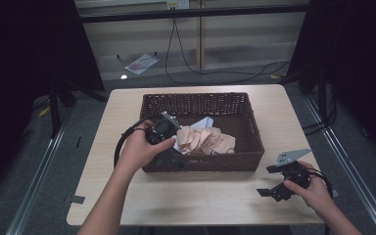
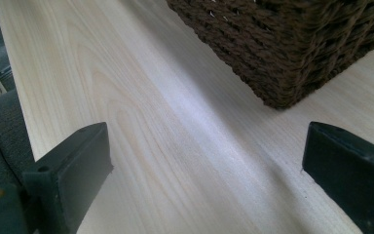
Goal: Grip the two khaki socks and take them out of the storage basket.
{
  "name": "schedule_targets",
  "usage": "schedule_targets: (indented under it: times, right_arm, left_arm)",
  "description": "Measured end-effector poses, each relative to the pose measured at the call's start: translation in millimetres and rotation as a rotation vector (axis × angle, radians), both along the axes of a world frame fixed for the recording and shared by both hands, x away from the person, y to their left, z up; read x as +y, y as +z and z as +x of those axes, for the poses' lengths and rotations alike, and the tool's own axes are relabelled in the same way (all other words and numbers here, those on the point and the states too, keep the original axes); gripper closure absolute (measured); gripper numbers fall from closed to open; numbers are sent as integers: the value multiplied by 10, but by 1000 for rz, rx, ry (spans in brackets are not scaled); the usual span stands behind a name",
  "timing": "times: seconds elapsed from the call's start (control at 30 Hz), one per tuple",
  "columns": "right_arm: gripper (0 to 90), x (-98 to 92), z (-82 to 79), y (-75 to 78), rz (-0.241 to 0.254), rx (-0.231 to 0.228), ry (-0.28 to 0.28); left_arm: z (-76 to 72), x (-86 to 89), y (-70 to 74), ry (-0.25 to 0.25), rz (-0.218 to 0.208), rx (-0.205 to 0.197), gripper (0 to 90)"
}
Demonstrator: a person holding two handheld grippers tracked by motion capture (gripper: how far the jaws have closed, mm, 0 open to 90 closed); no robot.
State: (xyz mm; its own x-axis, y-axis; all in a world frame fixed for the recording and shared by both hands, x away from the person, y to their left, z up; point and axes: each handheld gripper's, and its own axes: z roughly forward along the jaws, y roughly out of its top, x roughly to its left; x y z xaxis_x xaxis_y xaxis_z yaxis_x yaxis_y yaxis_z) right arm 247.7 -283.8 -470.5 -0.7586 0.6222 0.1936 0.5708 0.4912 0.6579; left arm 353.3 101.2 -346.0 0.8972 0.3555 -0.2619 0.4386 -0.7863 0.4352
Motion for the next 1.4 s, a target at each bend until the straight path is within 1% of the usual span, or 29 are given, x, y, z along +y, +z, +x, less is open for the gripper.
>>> schedule_targets:
  times: [0.03,0.07,0.1,0.13,0.2,0.23,0.3,0.33,0.4,0.43,0.47,0.5,0.6,0.67,0.77,0.8,0.83,0.87,0.9,0.93,0.97,1.0,1.03,1.07,1.1,1.17,1.2,1.3,1.4]
  right_arm:
    - [36,0,-1,1,0,0,-1]
    - [36,2,1,-1,1,-2,1]
    - [36,2,0,1,-2,0,2]
    - [36,4,-1,0,-2,0,2]
    - [36,8,-2,1,1,2,2]
    - [36,8,-2,3,-2,2,3]
    - [36,10,0,0,1,0,4]
    - [37,11,0,0,1,-1,4]
    - [36,12,-1,2,-1,-1,3]
    - [37,13,-3,3,2,1,4]
    - [36,15,-5,3,3,2,2]
    - [36,16,-5,3,2,2,3]
    - [36,15,-5,5,4,1,3]
    - [36,15,-4,5,8,0,4]
    - [36,19,-4,4,11,0,5]
    - [36,20,-3,4,10,-2,7]
    - [36,21,-3,5,10,-2,8]
    - [36,23,-3,4,9,-5,10]
    - [36,25,-4,5,11,-4,10]
    - [36,25,-4,4,7,-7,9]
    - [36,26,-5,8,6,-4,9]
    - [36,26,-5,8,6,-4,9]
    - [36,27,-6,8,6,-4,10]
    - [36,29,-5,7,6,-5,13]
    - [36,31,-5,8,6,-5,13]
    - [36,31,-5,9,6,-6,12]
    - [36,31,-6,9,7,-6,13]
    - [36,34,-4,7,5,-7,14]
    - [36,40,-3,4,2,-7,15]
  left_arm:
    - [0,0,0,0,0,0,43]
    - [60,-20,6,5,-2,1,43]
    - [85,-32,3,22,-10,-3,43]
    - [113,-45,1,26,-11,-10,43]
    - [162,-77,-9,35,-7,-3,43]
    - [182,-99,-23,42,-11,-2,43]
    - [235,-142,-38,55,8,2,44]
    - [260,-167,-56,64,10,-2,44]
    - [289,-187,-66,64,14,6,44]
    - [326,-211,-89,82,14,6,44]
    - [376,-246,-131,114,15,7,44]
    - [408,-259,-148,131,19,9,44]
    - [477,-303,-208,165,10,5,48]
    - [521,-325,-247,177,2,3,48]
    - [595,-340,-316,235,6,-7,45]
    - [614,-341,-340,256,9,-5,45]
    - [614,-341,-340,256,9,-5,46]
    - [658,-336,-391,244,15,-17,48]
    - [677,-334,-423,247,22,-21,51]
    - [694,-341,-452,268,23,-16,49]
    - [694,-341,-452,268,23,-16,49]
    - [715,-344,-475,282,20,-14,49]
    - [734,-345,-487,285,23,-17,52]
    - [760,-357,-517,298,12,-13,63]
    - [774,-361,-529,301,5,-16,70]
    - [791,-377,-546,303,-7,-20,80]
    - [798,-389,-558,292,-13,-16,89]
    - [795,-445,-598,284,-8,-16,107]
    - [806,-501,-636,281,-15,-16,135]
